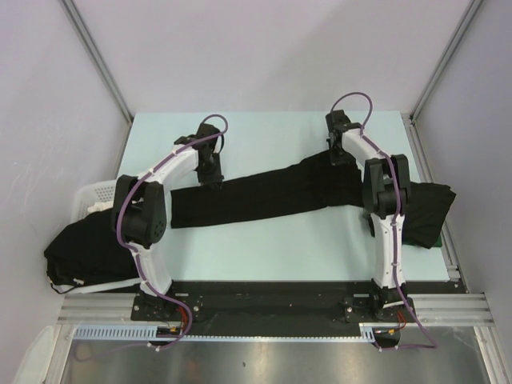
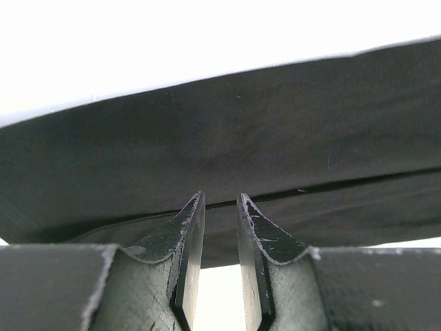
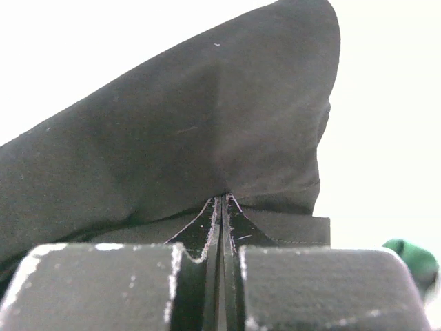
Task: Fold and stack the t-shirts
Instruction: Rotate the tshirt 90 degrees
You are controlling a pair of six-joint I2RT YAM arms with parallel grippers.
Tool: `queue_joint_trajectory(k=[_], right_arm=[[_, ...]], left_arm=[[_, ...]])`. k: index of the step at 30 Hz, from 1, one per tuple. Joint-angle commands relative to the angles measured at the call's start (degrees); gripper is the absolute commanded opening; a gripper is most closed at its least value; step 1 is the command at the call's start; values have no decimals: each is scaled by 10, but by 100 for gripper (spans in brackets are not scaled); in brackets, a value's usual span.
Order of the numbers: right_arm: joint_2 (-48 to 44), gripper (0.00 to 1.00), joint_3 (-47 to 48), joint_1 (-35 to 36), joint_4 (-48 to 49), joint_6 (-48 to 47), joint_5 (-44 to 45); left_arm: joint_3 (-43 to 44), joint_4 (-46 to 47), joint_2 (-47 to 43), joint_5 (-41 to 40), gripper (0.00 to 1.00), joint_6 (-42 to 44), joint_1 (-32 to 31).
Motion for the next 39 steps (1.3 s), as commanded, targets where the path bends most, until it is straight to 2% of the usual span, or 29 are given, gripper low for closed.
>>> queue_joint_trajectory(k=[1,5,11,23,31,32,35,39], right_arm=[[64,0,52,-1,115,6,-42],[94,0,107,1,86,5,-45],[104,0,120,-5,86,-1,-49],[149,0,231,7,73,-2,-100],[158,0,251,15,78,1,-97],[154,1,251,14,78,-2,-93],[138,15,256,10,79,-9,-84],[107,24,258,-3,82,-16,-77]], left_arm=[[7,2,-20,-4,30,10,-5],[6,1,-25,-5,30,10,-6],[14,-3,-25,-4,31,13,-6],[11,-6,-32,-4,32,17,-13],[-2,-11,-50,-6,33,20,-16],[-2,-11,-50,-5,32,21,-16],[3,-13,-50,-5,33,22,-17],[12,-15,-47,-3,33,23,-18]])
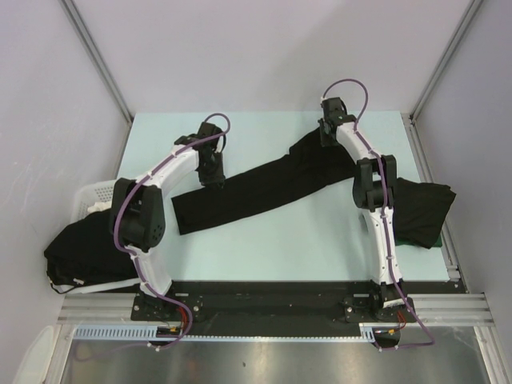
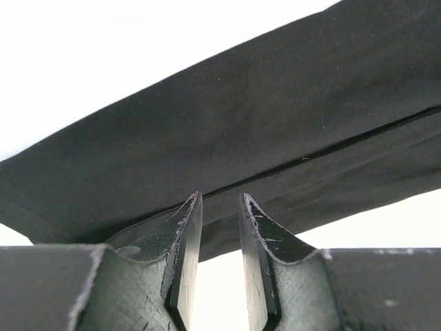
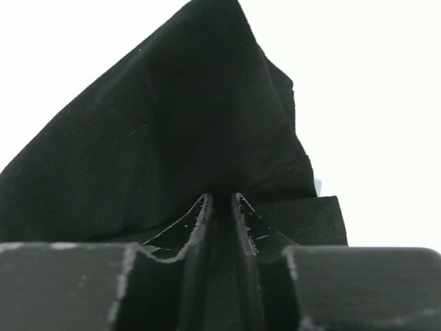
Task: Fold and stack the t-shirts
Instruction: Rotate the tshirt 90 degrees
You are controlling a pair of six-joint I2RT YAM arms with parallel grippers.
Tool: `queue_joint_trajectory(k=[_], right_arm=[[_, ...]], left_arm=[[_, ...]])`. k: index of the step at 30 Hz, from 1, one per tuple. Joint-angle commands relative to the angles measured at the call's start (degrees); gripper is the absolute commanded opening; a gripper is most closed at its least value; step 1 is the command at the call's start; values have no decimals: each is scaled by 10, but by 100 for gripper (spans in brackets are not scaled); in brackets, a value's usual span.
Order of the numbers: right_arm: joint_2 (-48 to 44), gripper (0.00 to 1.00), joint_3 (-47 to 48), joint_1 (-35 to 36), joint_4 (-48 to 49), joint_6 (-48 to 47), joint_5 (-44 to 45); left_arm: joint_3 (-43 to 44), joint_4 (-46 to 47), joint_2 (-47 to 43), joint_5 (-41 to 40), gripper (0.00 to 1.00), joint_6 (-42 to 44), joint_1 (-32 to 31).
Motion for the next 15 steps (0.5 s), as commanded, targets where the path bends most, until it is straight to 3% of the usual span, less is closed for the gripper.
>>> queue_joint_trajectory(k=[1,15], right_arm=[[-43,25,24,-13,22,-9,-4],[-74,32,-3,-90,19,-10,-50]], left_arm=[[15,-6,-26,-2,33,11,-5],[12,-5,-18,5,34,8,-14]])
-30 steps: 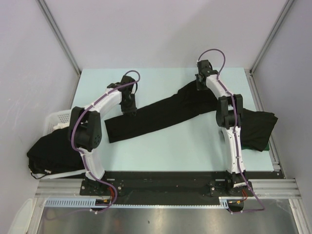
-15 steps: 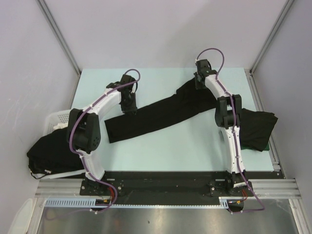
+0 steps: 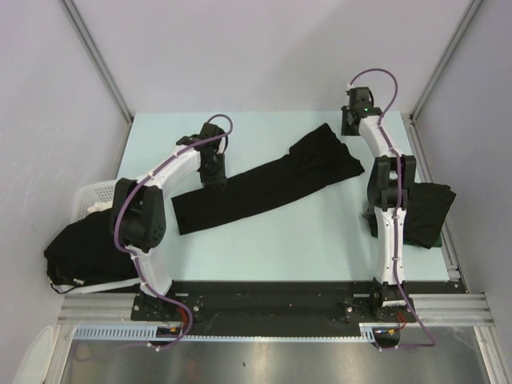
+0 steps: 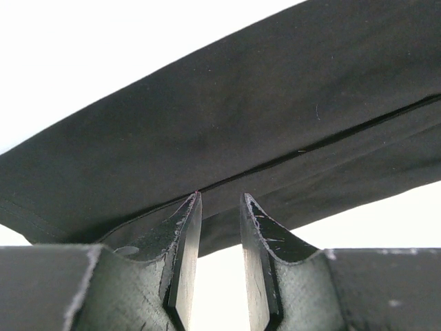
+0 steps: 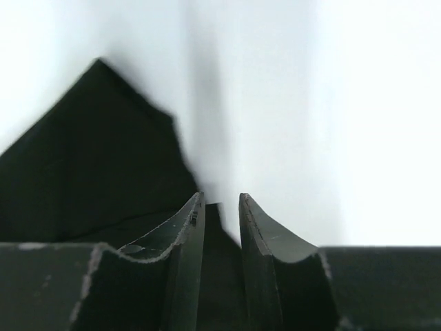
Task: Fold and stack the t-shirts
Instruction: Rotate the tshirt 90 degrees
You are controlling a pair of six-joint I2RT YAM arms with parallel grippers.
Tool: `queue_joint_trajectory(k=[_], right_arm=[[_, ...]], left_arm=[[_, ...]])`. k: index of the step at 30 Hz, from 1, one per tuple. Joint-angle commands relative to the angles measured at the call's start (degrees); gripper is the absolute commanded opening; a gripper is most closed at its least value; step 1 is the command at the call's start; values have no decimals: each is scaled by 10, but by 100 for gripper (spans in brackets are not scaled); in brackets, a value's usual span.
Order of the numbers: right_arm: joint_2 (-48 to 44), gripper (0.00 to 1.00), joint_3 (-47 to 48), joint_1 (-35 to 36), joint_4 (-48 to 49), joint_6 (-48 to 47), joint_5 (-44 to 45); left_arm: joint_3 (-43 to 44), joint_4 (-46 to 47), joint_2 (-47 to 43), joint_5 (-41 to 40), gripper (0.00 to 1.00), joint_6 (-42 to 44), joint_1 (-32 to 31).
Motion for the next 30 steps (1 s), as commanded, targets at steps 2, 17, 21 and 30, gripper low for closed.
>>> queue_joint_trajectory(k=[2,17,21,30], right_arm=[[-28,33,-5,-28,8,-2,-34],[-15,36,-28,-56,-5,30,-141],[-19,36,-40,-59,-6,34,-148],[-21,38,-66,-73,-7,45,-187]], left_arm=[[10,3,-18,5,34,4,-6],[27,-6,-5,6,35,-4,-12],[26,-5,-6,3,35,-8,-16],[40,-12,1,1,35,-13,-22]])
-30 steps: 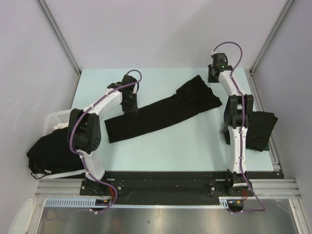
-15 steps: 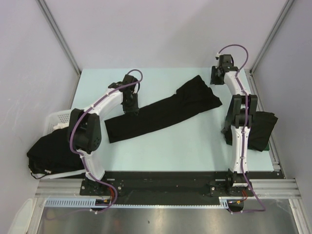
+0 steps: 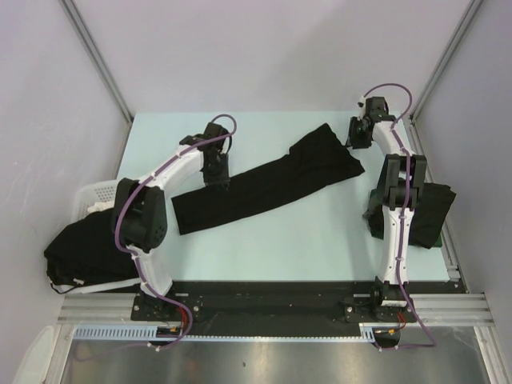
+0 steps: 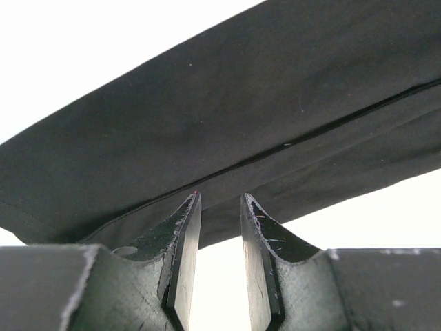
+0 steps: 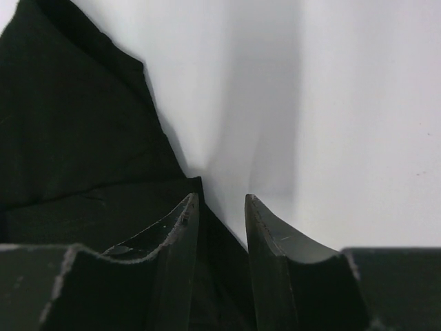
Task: Fold and stack the t-shirts
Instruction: Rotate the tshirt 90 degrees
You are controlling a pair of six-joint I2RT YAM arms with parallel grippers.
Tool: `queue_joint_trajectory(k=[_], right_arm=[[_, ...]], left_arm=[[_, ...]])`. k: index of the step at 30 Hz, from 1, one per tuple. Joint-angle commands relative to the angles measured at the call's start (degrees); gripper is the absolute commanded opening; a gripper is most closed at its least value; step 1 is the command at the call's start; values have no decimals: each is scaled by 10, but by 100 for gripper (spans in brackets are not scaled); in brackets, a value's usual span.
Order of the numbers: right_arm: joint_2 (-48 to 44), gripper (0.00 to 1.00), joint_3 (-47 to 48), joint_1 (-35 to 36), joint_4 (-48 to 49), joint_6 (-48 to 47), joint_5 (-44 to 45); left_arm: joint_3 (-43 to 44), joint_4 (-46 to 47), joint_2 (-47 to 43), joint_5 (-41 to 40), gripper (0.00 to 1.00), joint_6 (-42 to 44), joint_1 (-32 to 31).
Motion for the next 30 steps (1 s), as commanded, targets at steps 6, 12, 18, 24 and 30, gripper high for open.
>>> queue_joint_trajectory(k=[6,12,18,24,30], right_arm=[[-25,39,-15,-10,0,19,-51],[-35,41,-4,-11,1,27,-68],[-41,41,-2,-12,-1,31,-77],[-44,42,-4,-18,-1,38,-96],[-48,41,-35,-16,3,52,-121]], left_arm=[[38,-4,4,0,35,-13,-12],[42,-7,6,0,35,-16,-17],[47,-9,9,-2,35,-18,-20],[52,-12,10,-2,35,-19,-23],[56,-12,12,-1,35,-21,-26]])
